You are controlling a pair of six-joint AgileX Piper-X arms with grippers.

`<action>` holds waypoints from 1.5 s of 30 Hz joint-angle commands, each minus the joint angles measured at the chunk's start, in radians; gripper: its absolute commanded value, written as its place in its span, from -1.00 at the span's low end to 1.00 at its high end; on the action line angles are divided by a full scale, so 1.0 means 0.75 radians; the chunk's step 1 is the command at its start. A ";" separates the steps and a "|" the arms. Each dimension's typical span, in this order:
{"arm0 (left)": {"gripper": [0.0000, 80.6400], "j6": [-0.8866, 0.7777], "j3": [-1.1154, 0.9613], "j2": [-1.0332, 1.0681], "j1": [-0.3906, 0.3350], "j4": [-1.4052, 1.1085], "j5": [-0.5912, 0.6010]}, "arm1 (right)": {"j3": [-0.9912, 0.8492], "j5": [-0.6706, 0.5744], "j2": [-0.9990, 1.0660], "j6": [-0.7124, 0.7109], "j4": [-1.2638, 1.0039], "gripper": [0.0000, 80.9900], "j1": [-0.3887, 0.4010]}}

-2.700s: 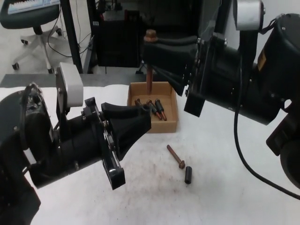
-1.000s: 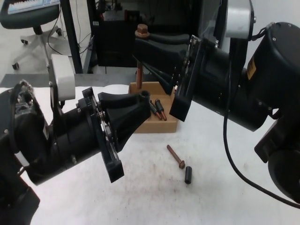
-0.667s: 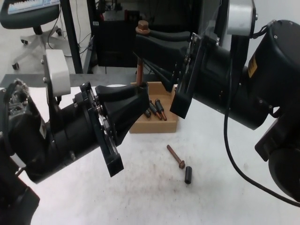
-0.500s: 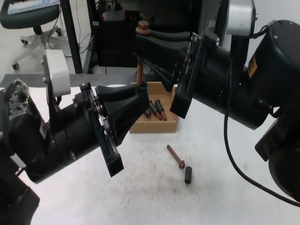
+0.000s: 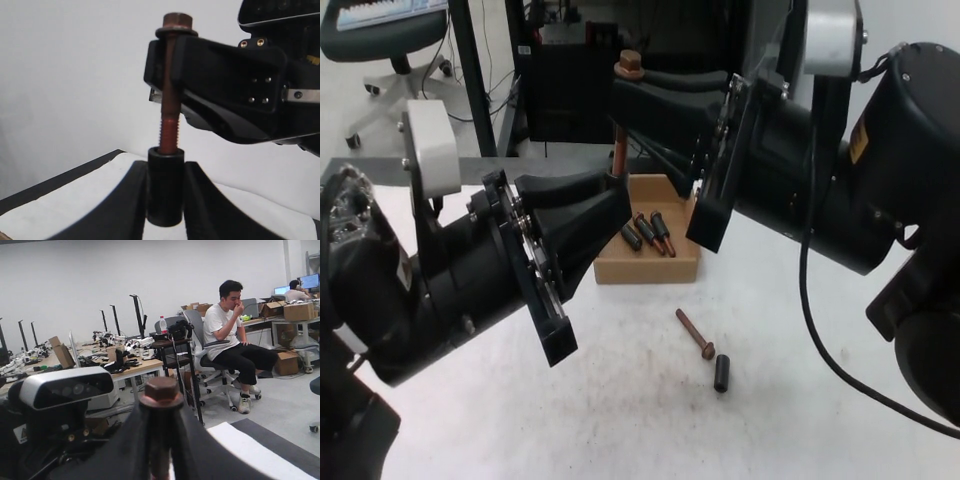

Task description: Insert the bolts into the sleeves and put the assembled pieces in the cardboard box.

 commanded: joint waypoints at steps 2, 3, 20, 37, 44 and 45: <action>-1.00 -0.011 -0.008 -0.004 0.011 -0.040 -0.020 | -0.003 -0.076 -0.003 -0.048 0.027 -0.98 -0.010; -1.00 -0.011 -0.008 -0.004 0.011 -0.040 -0.020 | -0.003 -0.080 -0.003 -0.058 0.032 -0.98 -0.006; -1.00 -0.032 -0.008 -0.004 0.011 -0.039 0.034 | -0.003 -0.144 -0.003 -0.078 0.067 -0.12 -0.006; -1.00 -0.032 -0.008 -0.004 0.011 -0.039 0.064 | -0.003 -0.123 -0.003 -0.079 0.082 0.13 -0.021; -1.00 -0.032 -0.008 -0.004 0.011 -0.085 0.103 | -0.003 -0.123 -0.003 -0.079 0.166 0.13 -0.029; -1.00 -0.032 -0.008 -0.004 0.011 -0.091 0.111 | -0.003 -0.123 -0.003 -0.079 0.166 0.13 -0.029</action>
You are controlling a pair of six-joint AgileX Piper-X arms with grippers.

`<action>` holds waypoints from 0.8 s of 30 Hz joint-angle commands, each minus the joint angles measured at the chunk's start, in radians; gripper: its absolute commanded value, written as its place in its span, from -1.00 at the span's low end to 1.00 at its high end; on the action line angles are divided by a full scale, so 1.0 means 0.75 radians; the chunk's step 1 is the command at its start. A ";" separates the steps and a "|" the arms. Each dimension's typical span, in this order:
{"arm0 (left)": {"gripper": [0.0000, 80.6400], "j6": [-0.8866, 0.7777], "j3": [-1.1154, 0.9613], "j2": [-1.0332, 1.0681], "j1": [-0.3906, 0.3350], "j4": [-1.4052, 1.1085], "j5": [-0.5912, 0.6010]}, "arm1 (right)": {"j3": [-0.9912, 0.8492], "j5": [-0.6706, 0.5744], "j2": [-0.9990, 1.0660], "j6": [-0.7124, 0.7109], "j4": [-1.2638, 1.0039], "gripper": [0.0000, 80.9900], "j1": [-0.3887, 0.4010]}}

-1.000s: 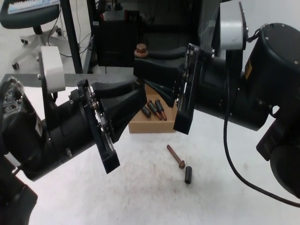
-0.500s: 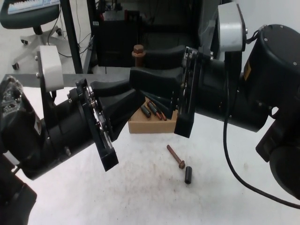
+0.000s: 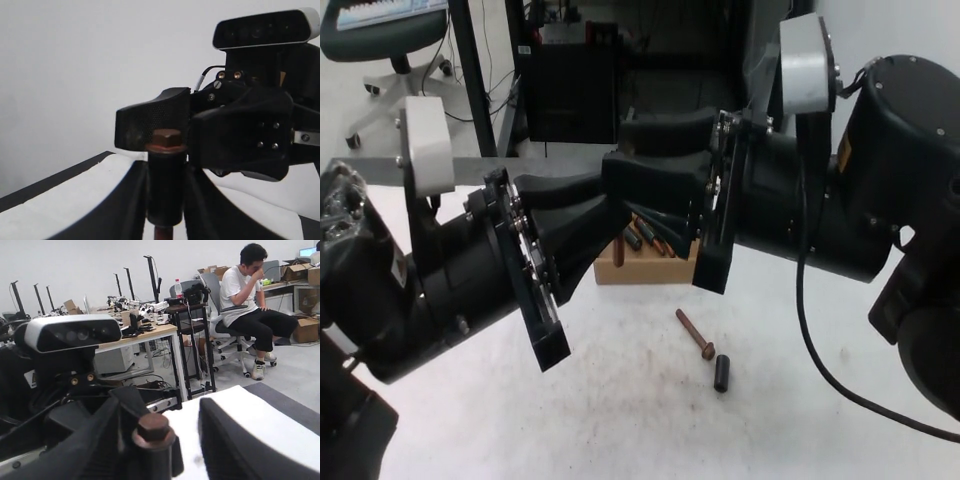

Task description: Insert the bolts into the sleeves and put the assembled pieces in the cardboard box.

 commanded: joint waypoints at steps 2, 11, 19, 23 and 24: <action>-1.00 -0.002 -0.008 -0.004 0.003 -0.066 0.030 | -0.005 0.009 -0.003 -0.007 0.011 0.13 -0.004; -1.00 -0.021 -0.008 -0.004 0.003 -0.049 0.108 | -0.005 0.098 -0.003 0.138 -0.371 0.13 -0.052; -1.00 -0.046 -0.008 -0.004 0.003 -0.041 0.107 | -0.005 0.052 -0.003 0.354 -0.436 -0.09 -0.110; -1.00 -0.040 -0.008 -0.004 0.003 0.071 0.049 | -0.005 0.056 -0.003 0.367 -0.436 -1.00 -0.110; -1.00 -0.039 -0.008 -0.004 0.003 0.110 0.032 | -0.005 0.057 -0.003 0.354 -0.436 -0.98 -0.110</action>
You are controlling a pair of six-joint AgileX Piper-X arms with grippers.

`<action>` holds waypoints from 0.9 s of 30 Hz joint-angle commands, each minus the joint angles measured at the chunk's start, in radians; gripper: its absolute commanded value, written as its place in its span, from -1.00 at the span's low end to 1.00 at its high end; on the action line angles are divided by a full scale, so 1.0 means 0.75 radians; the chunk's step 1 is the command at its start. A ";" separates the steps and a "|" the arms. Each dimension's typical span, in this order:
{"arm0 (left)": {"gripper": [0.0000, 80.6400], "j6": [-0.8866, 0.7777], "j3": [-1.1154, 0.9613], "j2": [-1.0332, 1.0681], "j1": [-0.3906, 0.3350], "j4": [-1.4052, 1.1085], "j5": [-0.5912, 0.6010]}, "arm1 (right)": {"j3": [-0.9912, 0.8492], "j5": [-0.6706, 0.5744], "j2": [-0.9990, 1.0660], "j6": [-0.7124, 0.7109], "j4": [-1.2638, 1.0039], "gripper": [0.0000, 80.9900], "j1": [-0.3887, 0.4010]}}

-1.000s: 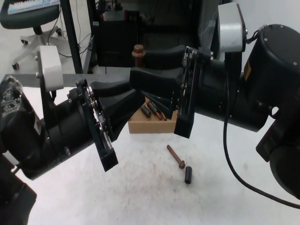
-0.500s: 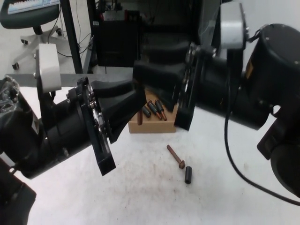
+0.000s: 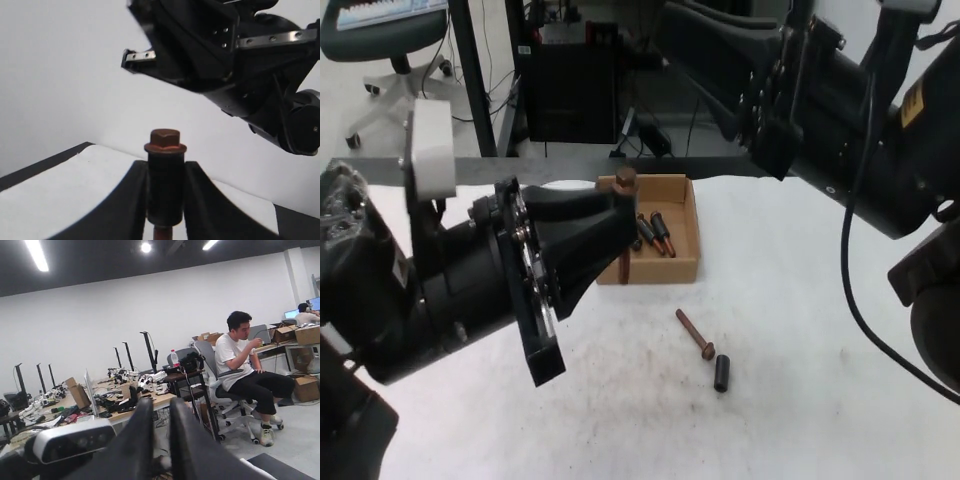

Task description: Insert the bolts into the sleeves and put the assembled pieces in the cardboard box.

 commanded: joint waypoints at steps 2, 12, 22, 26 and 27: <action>-1.00 0.002 -0.008 -0.004 0.000 0.152 -0.081 | -0.005 -0.005 -0.003 -0.002 -0.003 -0.98 -0.008; -1.00 0.284 -0.277 0.038 0.000 0.899 -0.377 | -0.005 0.000 -0.003 -0.241 0.633 -0.98 -0.118; -1.00 0.429 -1.004 0.624 0.000 1.521 -0.388 | -0.005 0.186 -0.023 -0.466 1.465 -0.98 -0.269; -1.00 0.433 -1.316 0.928 0.000 1.723 -0.499 | -0.005 0.201 -0.074 -0.540 1.582 -0.98 -0.282; -1.00 0.447 -1.395 1.003 0.000 1.783 -0.531 | -0.005 0.213 -0.090 -0.543 1.599 -0.98 -0.283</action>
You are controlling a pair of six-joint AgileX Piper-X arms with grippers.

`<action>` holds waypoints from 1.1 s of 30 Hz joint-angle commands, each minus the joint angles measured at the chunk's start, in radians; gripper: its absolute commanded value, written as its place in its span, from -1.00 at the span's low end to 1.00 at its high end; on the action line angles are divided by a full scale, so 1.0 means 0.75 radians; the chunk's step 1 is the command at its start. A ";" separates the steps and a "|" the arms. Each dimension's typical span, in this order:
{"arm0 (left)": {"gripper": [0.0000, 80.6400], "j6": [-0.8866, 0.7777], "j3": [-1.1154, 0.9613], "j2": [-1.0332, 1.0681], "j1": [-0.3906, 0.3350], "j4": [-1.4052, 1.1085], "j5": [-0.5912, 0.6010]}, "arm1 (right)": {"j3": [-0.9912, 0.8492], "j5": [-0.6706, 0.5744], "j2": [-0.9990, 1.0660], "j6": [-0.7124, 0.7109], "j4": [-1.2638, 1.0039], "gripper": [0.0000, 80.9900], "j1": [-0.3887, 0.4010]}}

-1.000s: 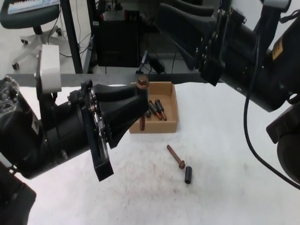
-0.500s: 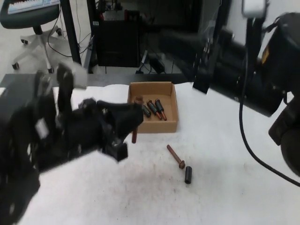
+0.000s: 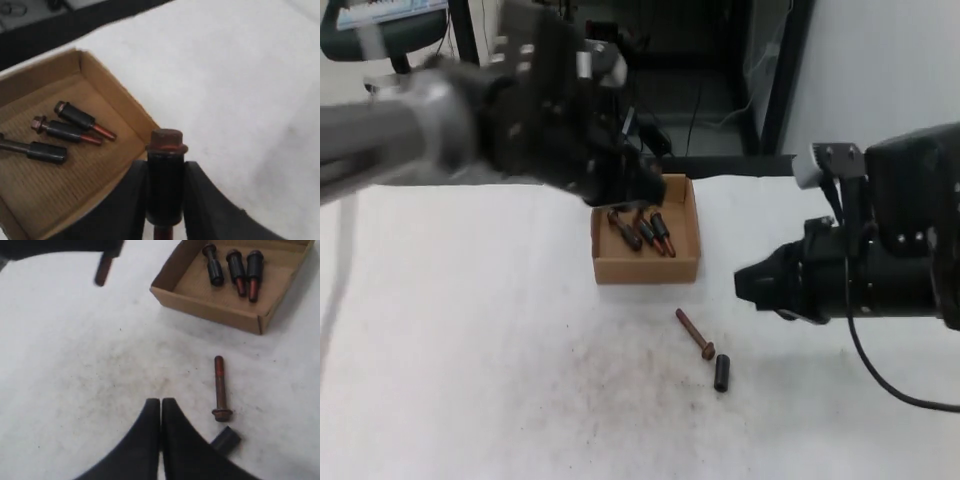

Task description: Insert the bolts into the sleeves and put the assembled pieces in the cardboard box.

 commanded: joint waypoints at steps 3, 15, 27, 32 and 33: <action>-1.00 0.089 -0.281 0.242 0.000 0.205 -0.099 | -0.005 0.030 -0.094 -0.058 0.058 -0.98 -0.014; -1.00 0.161 -0.705 0.545 0.000 0.344 -0.241 | -0.005 0.052 -0.201 -0.066 0.157 -0.98 -0.014; -0.46 0.306 -0.709 0.547 0.007 0.404 -0.235 | -0.005 0.052 -0.201 -0.087 0.177 -0.98 -0.014; 0.19 0.312 -0.712 0.547 0.007 0.413 -0.235 | -0.005 0.052 -0.201 -0.087 0.177 -0.98 -0.014; 0.19 0.312 -0.717 0.547 0.007 0.413 -0.235 | -0.005 0.052 -0.201 -0.087 0.177 -0.98 -0.014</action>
